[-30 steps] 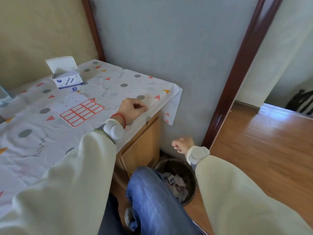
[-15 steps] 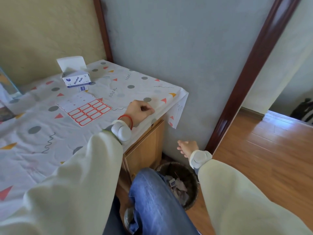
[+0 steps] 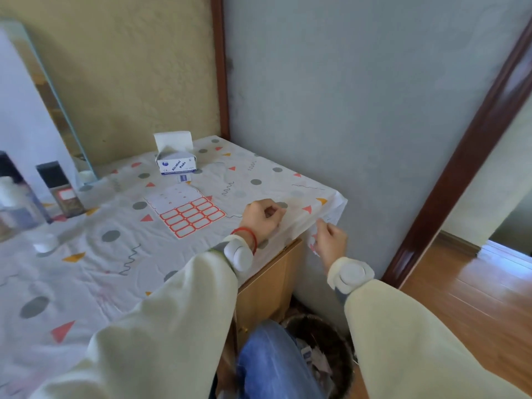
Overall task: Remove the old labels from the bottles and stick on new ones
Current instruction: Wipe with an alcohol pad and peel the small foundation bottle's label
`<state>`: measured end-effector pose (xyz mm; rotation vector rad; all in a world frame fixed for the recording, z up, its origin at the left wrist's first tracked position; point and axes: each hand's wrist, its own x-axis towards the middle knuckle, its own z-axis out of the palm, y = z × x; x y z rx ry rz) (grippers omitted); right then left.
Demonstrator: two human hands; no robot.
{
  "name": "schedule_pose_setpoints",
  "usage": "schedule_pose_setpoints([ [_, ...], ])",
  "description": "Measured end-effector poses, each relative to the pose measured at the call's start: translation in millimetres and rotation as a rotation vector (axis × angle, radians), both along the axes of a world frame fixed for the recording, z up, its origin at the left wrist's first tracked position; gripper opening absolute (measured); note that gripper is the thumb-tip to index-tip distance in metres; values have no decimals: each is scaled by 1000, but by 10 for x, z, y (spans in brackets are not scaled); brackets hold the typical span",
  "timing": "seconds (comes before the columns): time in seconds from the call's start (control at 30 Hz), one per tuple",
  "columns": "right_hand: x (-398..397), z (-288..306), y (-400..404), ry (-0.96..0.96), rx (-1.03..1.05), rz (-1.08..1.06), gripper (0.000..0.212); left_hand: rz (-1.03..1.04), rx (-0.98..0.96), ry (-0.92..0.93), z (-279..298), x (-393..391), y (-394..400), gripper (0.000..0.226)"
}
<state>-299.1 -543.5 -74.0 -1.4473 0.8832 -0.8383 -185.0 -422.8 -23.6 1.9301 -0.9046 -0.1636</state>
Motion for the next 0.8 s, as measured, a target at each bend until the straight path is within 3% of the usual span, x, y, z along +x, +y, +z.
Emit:
schedule_pose_setpoints([
  [0.07,103,142,88,-49,-3,55,47,-6,-37,20,52,63,86,13],
  [0.33,705,577,583,-138,-71,195,44,66,-148,83,299,415,590,17],
  [0.63,1418,854,1103,-102,-131,346,46,293,-236,105,490,973,1334,20],
  [0.8,1799,882,1254,-72,-97,390,42,349,-175,79,460,1293,1528,19],
])
